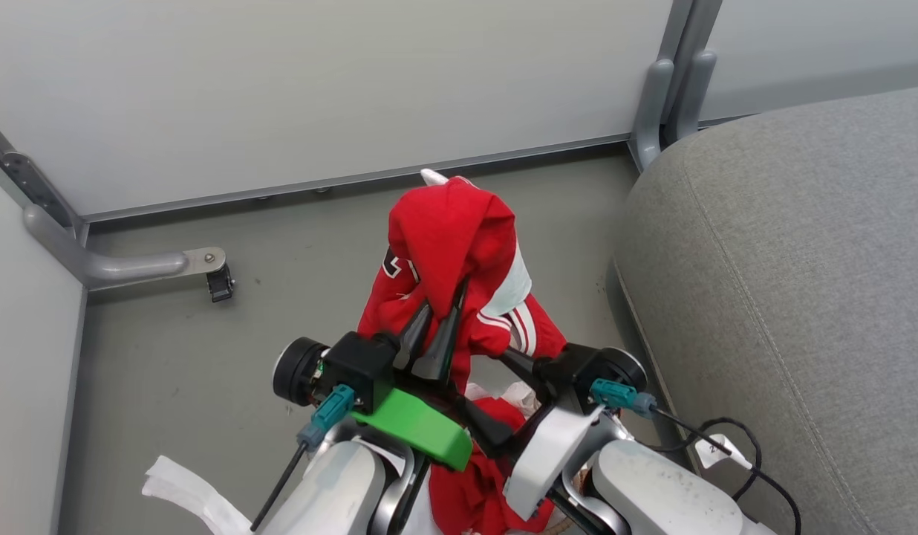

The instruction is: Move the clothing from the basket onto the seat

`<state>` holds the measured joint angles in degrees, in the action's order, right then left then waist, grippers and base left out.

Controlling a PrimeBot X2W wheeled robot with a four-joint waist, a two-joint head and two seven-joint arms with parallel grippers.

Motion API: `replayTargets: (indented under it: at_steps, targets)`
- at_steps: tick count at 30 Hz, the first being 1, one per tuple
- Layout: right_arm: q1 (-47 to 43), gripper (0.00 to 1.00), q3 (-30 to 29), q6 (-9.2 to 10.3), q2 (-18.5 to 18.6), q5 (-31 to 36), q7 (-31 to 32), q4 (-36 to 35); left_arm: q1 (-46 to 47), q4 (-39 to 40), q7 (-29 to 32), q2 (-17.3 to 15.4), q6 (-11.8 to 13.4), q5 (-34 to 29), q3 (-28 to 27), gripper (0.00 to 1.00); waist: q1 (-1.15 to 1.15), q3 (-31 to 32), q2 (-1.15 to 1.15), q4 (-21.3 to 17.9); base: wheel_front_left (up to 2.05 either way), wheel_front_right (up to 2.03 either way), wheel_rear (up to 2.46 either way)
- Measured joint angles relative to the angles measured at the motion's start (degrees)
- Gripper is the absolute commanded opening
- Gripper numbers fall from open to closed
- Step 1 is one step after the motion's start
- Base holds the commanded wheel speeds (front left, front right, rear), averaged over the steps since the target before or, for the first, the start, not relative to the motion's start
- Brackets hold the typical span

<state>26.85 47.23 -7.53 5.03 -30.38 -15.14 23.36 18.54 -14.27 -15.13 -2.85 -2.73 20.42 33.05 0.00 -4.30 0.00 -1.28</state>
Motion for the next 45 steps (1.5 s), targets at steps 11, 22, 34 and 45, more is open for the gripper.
replayTargets:
  at_steps: [11, 22, 34, 45]
  targets:
    - [2.13, 1.00, -4.42, 0.00, -1.21, 3.87, 0.00, 3.89, 0.20, 0.44, 0.01, 0.00, 0.25, 3.35, 5.15, 0.00, 0.00, 0.06, 0.00, 2.30, 0.00, 0.00, 0.00]
    - [2.38, 0.00, -8.17, 0.00, -1.87, 7.30, 0.00, 6.34, 0.12, -0.08, 0.00, 0.01, 0.75, 5.09, 7.69, 0.00, 0.00, 1.07, 0.00, 4.06, 0.00, 0.00, 0.00]
    - [-3.15, 0.00, -15.23, 0.00, -0.04, 11.32, 0.01, 3.32, -0.89, -1.01, -0.02, 0.04, 1.24, 1.97, 4.41, 1.00, 0.00, 1.21, 0.00, 1.24, 0.00, 0.00, 0.00]
    - [-6.06, 0.00, -19.19, 0.00, 1.98, 13.14, 0.07, -0.71, -1.98, -2.87, -0.03, 0.04, 0.55, -3.05, -0.26, 1.00, 0.00, 0.10, 0.00, -6.59, 0.00, 0.00, 0.00]
